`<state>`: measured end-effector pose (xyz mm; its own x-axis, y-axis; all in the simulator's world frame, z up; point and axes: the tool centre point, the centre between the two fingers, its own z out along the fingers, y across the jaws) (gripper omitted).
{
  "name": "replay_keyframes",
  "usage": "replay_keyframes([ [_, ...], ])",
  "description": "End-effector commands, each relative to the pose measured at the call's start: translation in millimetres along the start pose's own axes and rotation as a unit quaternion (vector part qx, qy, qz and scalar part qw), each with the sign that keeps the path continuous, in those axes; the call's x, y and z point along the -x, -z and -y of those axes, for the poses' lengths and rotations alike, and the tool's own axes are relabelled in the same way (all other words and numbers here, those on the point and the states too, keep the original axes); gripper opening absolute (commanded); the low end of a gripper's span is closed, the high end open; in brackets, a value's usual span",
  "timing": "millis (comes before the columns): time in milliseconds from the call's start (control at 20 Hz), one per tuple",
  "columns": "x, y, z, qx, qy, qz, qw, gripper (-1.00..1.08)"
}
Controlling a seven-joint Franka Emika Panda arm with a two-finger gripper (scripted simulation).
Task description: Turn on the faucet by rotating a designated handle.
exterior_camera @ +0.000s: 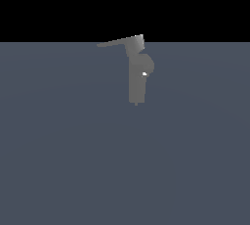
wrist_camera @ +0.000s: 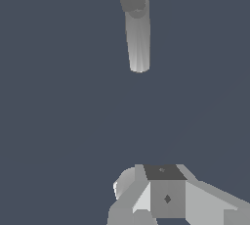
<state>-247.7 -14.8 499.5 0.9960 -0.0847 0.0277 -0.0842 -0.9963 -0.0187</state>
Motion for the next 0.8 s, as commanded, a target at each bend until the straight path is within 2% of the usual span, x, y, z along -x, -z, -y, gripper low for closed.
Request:
replay_keyframes([
  [0, 0.0, 0.0, 0.0, 0.000, 0.000, 0.000, 1.0000, -1.00],
  [750, 2.9, 3.2, -6.7, 0.005, 0.015, -0.001, 0.9999, -1.00],
])
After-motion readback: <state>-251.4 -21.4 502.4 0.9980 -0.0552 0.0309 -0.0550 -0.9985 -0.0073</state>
